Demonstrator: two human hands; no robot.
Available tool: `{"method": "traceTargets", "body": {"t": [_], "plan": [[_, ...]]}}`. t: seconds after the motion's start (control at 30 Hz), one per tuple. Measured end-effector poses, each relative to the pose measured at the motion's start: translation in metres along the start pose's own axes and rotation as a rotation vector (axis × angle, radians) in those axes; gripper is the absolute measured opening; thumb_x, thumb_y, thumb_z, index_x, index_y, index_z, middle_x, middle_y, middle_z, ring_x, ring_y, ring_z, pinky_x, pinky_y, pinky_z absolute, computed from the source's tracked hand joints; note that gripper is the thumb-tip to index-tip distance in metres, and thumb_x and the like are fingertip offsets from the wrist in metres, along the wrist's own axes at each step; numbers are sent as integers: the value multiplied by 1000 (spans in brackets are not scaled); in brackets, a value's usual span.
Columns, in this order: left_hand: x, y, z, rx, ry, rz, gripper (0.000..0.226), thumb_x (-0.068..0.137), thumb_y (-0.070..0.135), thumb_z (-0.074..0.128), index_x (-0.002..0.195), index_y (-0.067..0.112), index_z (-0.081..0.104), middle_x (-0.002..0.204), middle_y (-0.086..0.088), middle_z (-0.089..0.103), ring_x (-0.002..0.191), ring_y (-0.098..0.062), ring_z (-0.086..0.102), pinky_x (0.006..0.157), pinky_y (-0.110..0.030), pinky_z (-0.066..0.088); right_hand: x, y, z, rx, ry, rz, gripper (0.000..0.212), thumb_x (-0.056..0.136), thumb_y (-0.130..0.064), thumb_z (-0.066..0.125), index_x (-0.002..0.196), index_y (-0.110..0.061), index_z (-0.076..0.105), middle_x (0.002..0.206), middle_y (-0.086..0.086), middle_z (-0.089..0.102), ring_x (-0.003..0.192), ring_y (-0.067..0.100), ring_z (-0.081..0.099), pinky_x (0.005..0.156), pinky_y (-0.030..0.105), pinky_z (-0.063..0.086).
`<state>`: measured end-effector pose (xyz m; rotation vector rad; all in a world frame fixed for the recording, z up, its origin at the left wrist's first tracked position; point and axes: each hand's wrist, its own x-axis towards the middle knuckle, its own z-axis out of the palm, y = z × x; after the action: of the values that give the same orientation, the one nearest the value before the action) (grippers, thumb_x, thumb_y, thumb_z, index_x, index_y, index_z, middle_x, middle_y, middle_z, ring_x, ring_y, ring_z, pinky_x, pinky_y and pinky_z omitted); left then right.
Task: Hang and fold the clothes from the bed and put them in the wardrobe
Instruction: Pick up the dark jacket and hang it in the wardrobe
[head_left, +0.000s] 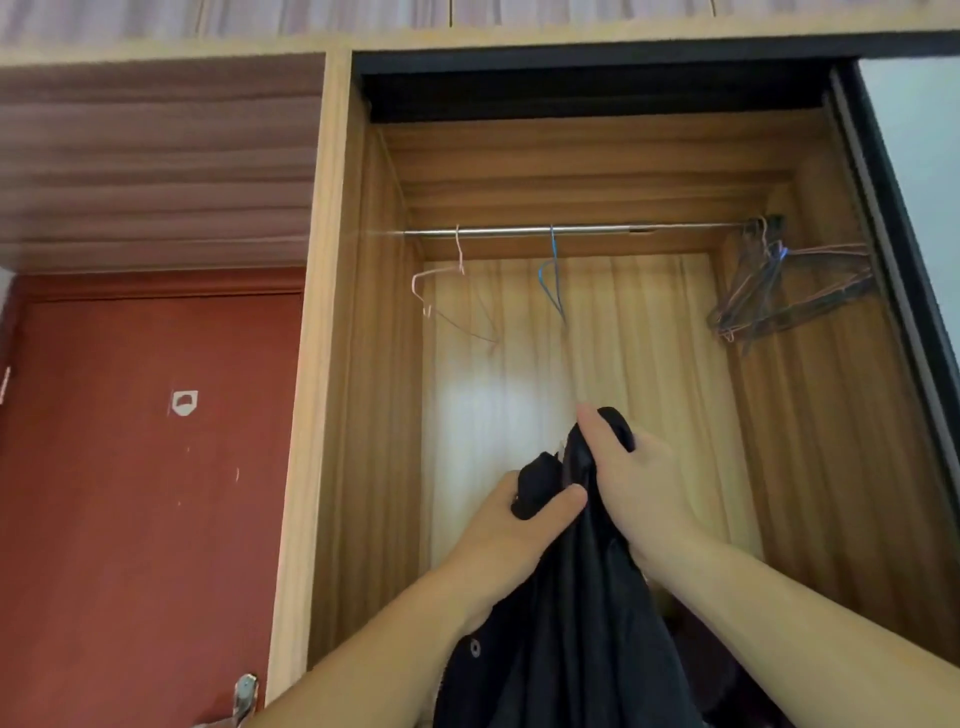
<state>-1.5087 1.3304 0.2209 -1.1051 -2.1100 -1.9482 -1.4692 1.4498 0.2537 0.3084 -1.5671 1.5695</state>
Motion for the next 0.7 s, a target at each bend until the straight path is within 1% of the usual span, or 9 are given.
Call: {"method": "traceTargets", "body": {"t": [0.1, 0.2, 0.27, 0.33, 0.4, 0.5, 0.6, 0.67, 0.7], "plan": [[23, -6, -10, 23, -4, 4, 36, 79, 42, 76, 110, 32, 62, 101, 13, 74, 92, -5, 70, 81, -22, 55, 40, 6, 21, 59, -36, -23, 47, 93, -39, 59, 70, 1, 48, 65, 8, 52, 61, 20, 52, 59, 29, 46], [51, -14, -21, -41, -5, -14, 28, 83, 37, 75, 104, 19, 74, 98, 1, 76, 93, -16, 72, 90, -33, 56, 73, 20, 42, 60, -58, -39, 38, 90, -42, 61, 72, -10, 53, 68, 9, 51, 64, 21, 51, 63, 31, 44], [75, -22, -29, -84, 63, 6, 24, 82, 31, 77, 99, 13, 76, 96, -5, 76, 92, -21, 73, 91, -39, 56, 94, 32, 51, 28, -68, -53, 33, 91, -38, 61, 73, -10, 56, 67, 9, 53, 65, 21, 53, 64, 32, 44], [104, -30, -37, -107, 142, 23, 17, 82, 25, 76, 94, 12, 77, 91, -5, 77, 87, -21, 73, 87, -38, 58, 116, 43, 56, -15, -79, -66, 32, 91, -35, 61, 73, -9, 57, 64, 7, 57, 64, 20, 56, 63, 30, 44], [132, -34, -43, -132, 180, 37, 14, 82, 21, 76, 91, 12, 77, 88, -6, 77, 84, -22, 74, 85, -40, 59, 140, 53, 58, -61, -78, -70, 39, 89, -38, 62, 73, -2, 58, 67, 9, 57, 63, 20, 56, 64, 30, 44], [171, -34, -51, -148, 198, 67, 10, 82, 20, 75, 88, 12, 77, 86, -7, 77, 82, -24, 74, 83, -43, 59, 179, 65, 57, -123, -65, -52, 51, 87, -44, 61, 84, 7, 60, 74, 15, 63, 68, 25, 61, 68, 34, 49], [202, -32, -59, -148, 208, 73, 8, 82, 17, 74, 86, 10, 76, 84, -9, 76, 80, -26, 74, 82, -44, 59, 215, 75, 55, -189, -76, -43, 52, 85, -47, 60, 88, 4, 66, 85, 18, 72, 79, 29, 70, 73, 35, 54], [218, -33, -66, -132, 239, 76, 9, 81, 15, 75, 86, 8, 76, 84, -10, 76, 79, -27, 74, 80, -42, 60, 235, 82, 58, -284, -68, -81, 48, 79, -47, 58, 83, 1, 61, 79, 14, 66, 73, 27, 64, 70, 34, 49], [224, -34, -70, -123, 272, 77, 9, 80, 15, 75, 86, 7, 75, 83, -10, 76, 79, -27, 74, 78, -40, 60, 245, 85, 62, -342, -60, -117, 40, 79, -43, 57, 81, -3, 58, 78, 10, 60, 72, 23, 58, 68, 33, 45]]}}
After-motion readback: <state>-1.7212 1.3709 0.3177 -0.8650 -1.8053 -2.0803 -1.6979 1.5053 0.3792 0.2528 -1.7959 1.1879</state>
